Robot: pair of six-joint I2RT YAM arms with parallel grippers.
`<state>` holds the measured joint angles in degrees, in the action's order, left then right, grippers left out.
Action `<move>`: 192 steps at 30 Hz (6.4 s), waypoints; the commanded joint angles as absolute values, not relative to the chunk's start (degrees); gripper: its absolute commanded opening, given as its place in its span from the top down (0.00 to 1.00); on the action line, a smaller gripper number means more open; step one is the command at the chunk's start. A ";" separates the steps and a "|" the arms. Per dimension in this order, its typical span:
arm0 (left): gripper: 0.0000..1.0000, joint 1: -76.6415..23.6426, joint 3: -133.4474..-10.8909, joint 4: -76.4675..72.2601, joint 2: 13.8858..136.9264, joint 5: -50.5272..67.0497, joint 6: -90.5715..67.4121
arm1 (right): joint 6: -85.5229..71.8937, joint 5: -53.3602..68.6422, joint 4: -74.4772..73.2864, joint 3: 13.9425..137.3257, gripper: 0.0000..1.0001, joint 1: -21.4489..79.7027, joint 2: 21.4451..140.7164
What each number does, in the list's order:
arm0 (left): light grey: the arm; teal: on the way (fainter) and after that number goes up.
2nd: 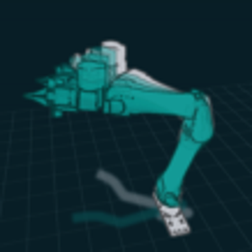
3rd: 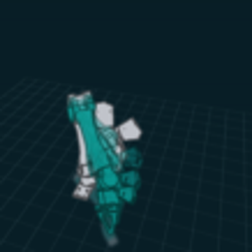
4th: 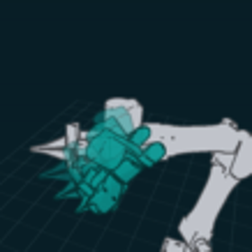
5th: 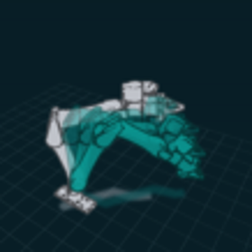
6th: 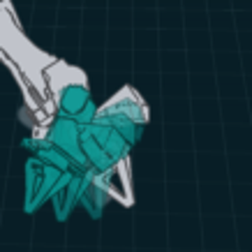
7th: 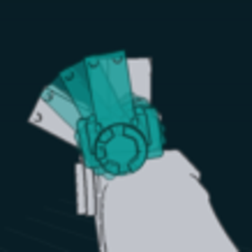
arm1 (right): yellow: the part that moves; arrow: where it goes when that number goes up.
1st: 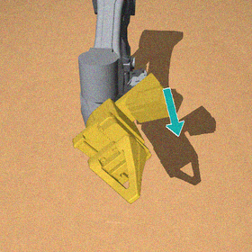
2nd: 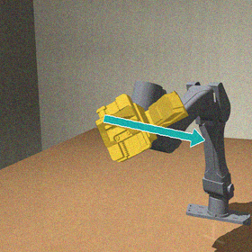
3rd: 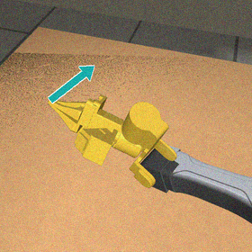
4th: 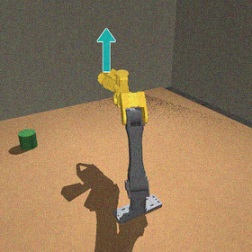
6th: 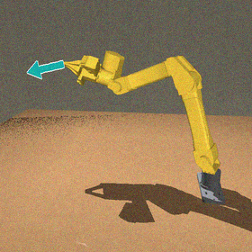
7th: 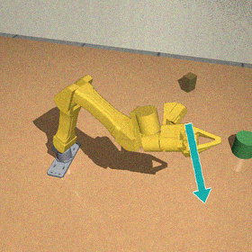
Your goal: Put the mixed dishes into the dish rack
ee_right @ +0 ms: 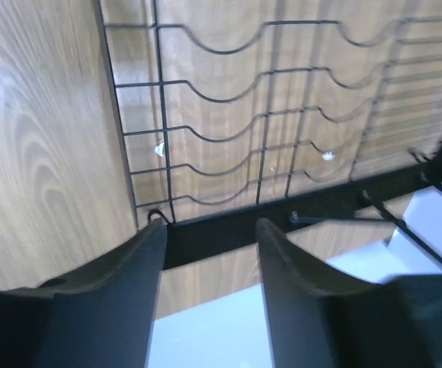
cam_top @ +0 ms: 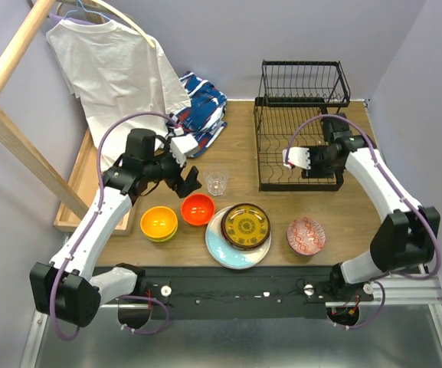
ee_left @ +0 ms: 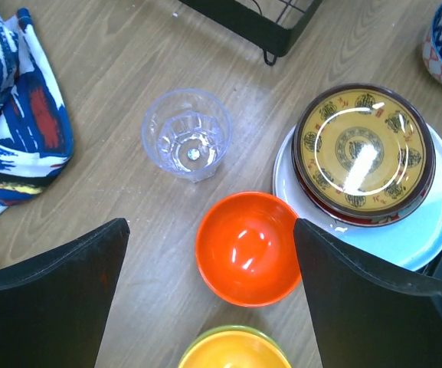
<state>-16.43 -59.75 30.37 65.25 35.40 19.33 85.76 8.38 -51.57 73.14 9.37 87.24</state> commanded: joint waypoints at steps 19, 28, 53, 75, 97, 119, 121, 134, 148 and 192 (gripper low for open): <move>0.26 -31.81 -86.13 46.76 100.88 9.93 22.15 | 14.41 20.04 -39.46 71.46 0.27 9.23 74.89; 0.28 -34.63 -90.97 47.72 106.96 10.81 23.03 | 10.20 19.95 -37.62 67.85 0.27 9.23 71.37; 1.00 -35.16 -86.40 49.14 97.57 13.18 21.44 | -1.73 24.60 -33.93 72.94 0.29 9.23 77.77; 1.00 -59.23 -44.31 -18.69 71.08 -30.48 66.23 | -57.54 59.15 -11.27 70.14 0.13 9.14 85.95; 1.00 -67.15 -39.20 -34.80 79.89 -29.53 90.18 | -70.58 59.94 -6.06 66.00 0.10 8.96 87.71; 1.00 -68.20 -42.71 -37.79 84.90 -25.49 93.86 | -67.68 61.79 -8.79 69.08 0.16 10.55 92.99; 1.00 -68.20 -43.24 -37.88 85.69 -25.66 93.78 | -67.33 61.79 -8.79 68.91 0.21 10.55 93.16; 0.02 -68.38 -43.07 -37.10 84.74 -26.81 89.39 | -55.76 61.70 -8.95 68.55 0.59 9.84 91.23; 0.01 -71.02 -35.85 13.06 45.81 -9.31 63.49 | -21.81 39.74 -11.21 67.87 0.62 9.84 83.69; 0.01 -70.66 -40.43 23.82 52.74 -20.30 37.62 | 10.19 14.41 67.59 32.35 0.00 9.84 94.93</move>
